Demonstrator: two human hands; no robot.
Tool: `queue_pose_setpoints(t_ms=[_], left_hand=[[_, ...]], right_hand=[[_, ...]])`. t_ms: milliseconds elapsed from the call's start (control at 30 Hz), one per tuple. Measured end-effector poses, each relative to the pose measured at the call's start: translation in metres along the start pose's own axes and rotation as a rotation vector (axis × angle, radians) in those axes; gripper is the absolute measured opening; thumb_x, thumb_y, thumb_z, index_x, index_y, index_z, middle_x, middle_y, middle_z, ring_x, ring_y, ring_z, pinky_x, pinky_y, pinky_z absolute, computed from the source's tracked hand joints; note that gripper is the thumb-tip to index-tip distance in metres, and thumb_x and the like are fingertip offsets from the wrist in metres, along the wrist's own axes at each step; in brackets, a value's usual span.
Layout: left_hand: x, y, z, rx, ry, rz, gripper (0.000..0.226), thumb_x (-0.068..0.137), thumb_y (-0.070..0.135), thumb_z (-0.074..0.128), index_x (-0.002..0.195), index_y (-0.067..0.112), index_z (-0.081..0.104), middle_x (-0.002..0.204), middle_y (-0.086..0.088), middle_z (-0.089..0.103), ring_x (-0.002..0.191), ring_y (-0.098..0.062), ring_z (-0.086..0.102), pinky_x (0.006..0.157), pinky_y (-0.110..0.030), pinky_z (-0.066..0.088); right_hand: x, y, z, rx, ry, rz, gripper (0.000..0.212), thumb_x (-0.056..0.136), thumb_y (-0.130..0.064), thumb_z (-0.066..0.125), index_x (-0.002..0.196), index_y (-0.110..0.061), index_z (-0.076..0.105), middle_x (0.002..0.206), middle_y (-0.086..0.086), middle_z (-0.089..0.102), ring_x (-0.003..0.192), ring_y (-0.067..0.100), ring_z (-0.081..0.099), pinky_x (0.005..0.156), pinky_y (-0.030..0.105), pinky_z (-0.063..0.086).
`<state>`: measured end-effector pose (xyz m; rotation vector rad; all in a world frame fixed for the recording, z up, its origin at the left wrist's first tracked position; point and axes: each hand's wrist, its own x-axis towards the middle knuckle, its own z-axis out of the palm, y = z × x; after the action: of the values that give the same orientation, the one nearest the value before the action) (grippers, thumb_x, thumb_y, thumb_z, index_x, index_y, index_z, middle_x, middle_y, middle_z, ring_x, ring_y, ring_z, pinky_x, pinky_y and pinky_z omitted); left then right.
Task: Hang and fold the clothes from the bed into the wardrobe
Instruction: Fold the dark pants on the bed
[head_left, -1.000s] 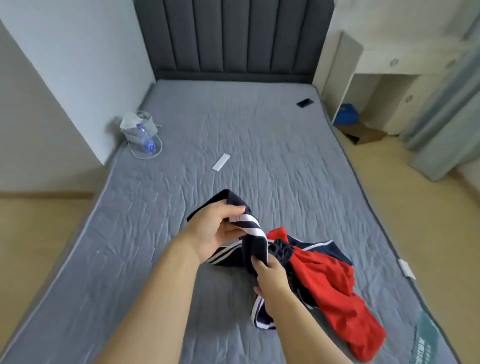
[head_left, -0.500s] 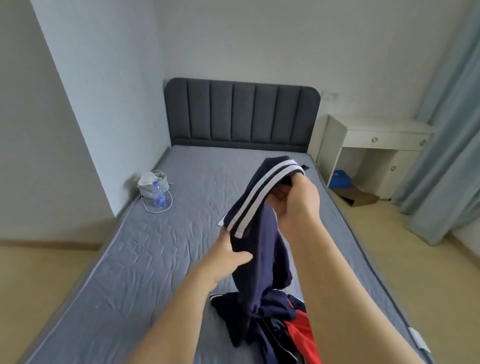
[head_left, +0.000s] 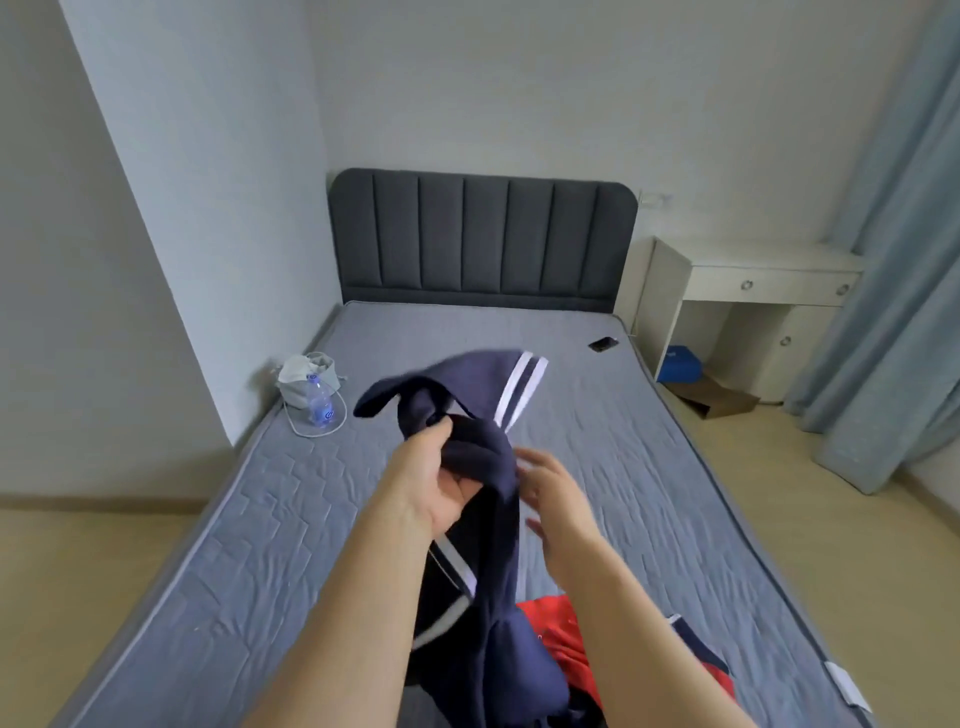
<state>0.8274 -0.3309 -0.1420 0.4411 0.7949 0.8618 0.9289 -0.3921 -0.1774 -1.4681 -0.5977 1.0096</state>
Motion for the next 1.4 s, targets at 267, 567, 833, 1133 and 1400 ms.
queue_pose_setpoints(t_ms=[267,567,833,1133,1400], left_hand=[[-0.018,0.02,0.0,-0.173,-0.184,0.091,0.021,0.098,0.01,0.039,0.088,0.0,0.054,0.074,-0.012,0.066,0.066,-0.016,0.066,0.059,-0.028,0.051],[-0.008,0.008,-0.037,0.604,-0.068,0.201,0.037,0.087,0.033,0.061,0.117,0.016,0.049,0.123,0.0,0.057,0.099,-0.007,0.056,0.075,-0.027,0.044],[-0.002,-0.029,-0.053,0.962,-0.289,0.149,0.046,0.079,0.025,0.069,0.123,0.025,0.054,0.111,0.007,0.067,0.104,-0.011,0.062,0.093,-0.033,0.049],[0.017,-0.016,-0.035,0.134,0.196,-0.046,0.026,0.091,0.029,0.057,0.107,0.009,0.058,0.102,-0.012,0.065,0.082,-0.025,0.063,0.062,-0.032,0.052],[0.005,0.001,-0.031,-0.346,0.175,-0.017,0.035,0.099,0.01,0.037,0.132,0.002,0.046,0.137,-0.012,0.049,0.124,-0.02,0.049,0.084,-0.028,0.042]], right_hand=[[0.002,0.052,-0.001,-0.566,-0.195,-0.025,0.024,0.084,-0.002,0.045,0.068,-0.016,0.054,0.067,-0.002,0.057,0.069,0.014,0.05,0.061,0.023,0.038],[0.008,0.022,-0.004,0.032,0.208,0.062,0.019,0.088,-0.003,0.04,0.074,-0.007,0.052,0.064,0.008,0.049,0.058,0.019,0.044,0.05,0.023,0.035],[0.003,-0.038,0.006,0.598,0.121,0.095,0.02,0.093,-0.014,0.047,0.081,-0.01,0.063,0.077,0.01,0.065,0.074,0.022,0.063,0.06,0.03,0.048],[-0.008,0.002,-0.002,0.109,0.133,-0.088,0.015,0.088,-0.014,0.058,0.103,-0.019,0.057,0.086,-0.003,0.06,0.072,0.006,0.058,0.05,0.011,0.044],[-0.018,0.037,-0.011,-0.016,-0.412,0.079,0.048,0.079,-0.055,0.059,0.114,-0.023,0.061,0.114,0.002,0.066,0.103,0.016,0.062,0.089,0.033,0.047]])
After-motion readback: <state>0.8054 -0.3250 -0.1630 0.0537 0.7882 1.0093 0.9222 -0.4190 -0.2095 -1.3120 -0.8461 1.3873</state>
